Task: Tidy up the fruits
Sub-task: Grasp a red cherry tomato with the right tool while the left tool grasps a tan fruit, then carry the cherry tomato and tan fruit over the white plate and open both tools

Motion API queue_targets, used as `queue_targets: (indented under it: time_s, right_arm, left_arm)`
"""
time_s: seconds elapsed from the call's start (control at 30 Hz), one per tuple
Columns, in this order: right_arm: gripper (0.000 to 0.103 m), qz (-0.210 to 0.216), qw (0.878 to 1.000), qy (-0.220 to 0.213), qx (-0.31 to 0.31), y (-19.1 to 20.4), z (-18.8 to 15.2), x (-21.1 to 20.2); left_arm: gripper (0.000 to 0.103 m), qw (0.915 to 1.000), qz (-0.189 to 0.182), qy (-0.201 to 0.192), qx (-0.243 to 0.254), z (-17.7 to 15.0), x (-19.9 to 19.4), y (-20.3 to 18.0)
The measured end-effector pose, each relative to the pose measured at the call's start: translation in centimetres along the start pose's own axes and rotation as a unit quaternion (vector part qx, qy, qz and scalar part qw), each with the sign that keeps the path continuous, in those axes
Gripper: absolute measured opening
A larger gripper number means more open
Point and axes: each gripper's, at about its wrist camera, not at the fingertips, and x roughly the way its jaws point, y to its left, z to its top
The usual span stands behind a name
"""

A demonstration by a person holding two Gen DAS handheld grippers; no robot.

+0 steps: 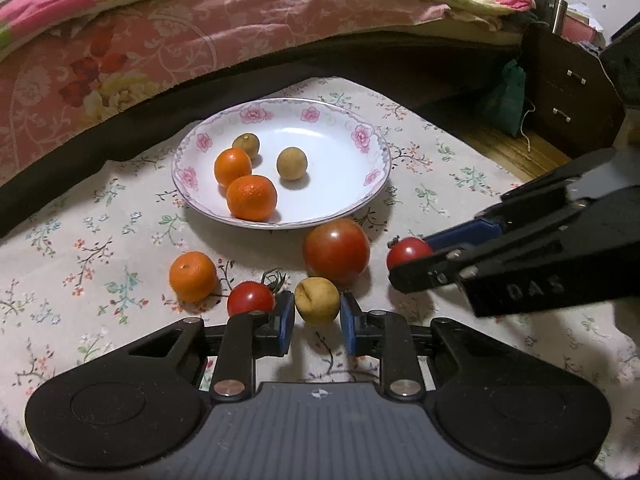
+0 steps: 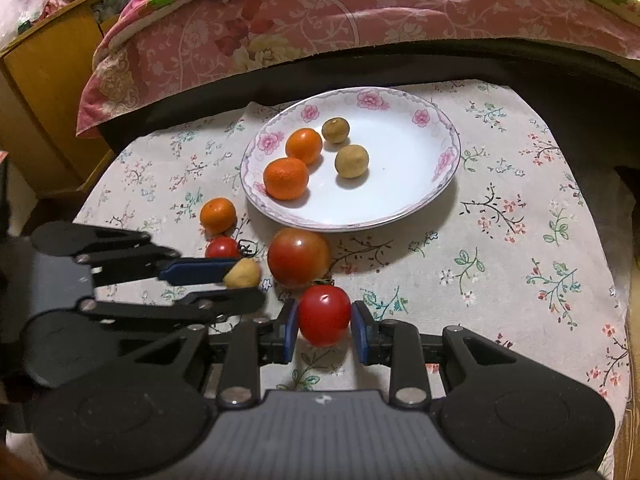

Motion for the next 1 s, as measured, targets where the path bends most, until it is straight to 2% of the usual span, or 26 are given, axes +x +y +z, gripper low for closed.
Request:
queue_targets:
  time_s: [0.27, 0.57, 0.77, 1.0]
  right_arm:
    - [0.053, 0.010, 1.000, -0.014, -0.005, 0.6, 0.9, -0.5]
    - [0.053, 0.004, 0.999, -0.053, -0.004, -0.1, 4.7, -0.6]
    - [0.053, -0.001, 0.999, -0.050, -0.009, -0.8, 5.7, 1.3]
    - [0.054, 0.006, 0.999, -0.052, 0.004, -1.8, 6.0, 2.2]
  left_arm:
    - [0.032, 0.9998, 0.002, -0.015, -0.010, 0.6, -1.3, 0.2]
    - [0.032, 0.9986, 0.024, -0.046, -0.002, 4.9, -1.1, 1.8]
    - [0.032, 0.9985, 0.035, -0.043, 0.002, 6.5, 0.2, 2.4]
    - [0.035, 0.9990, 0.033, -0.031, -0.004, 6.1, 1.3, 2.7]
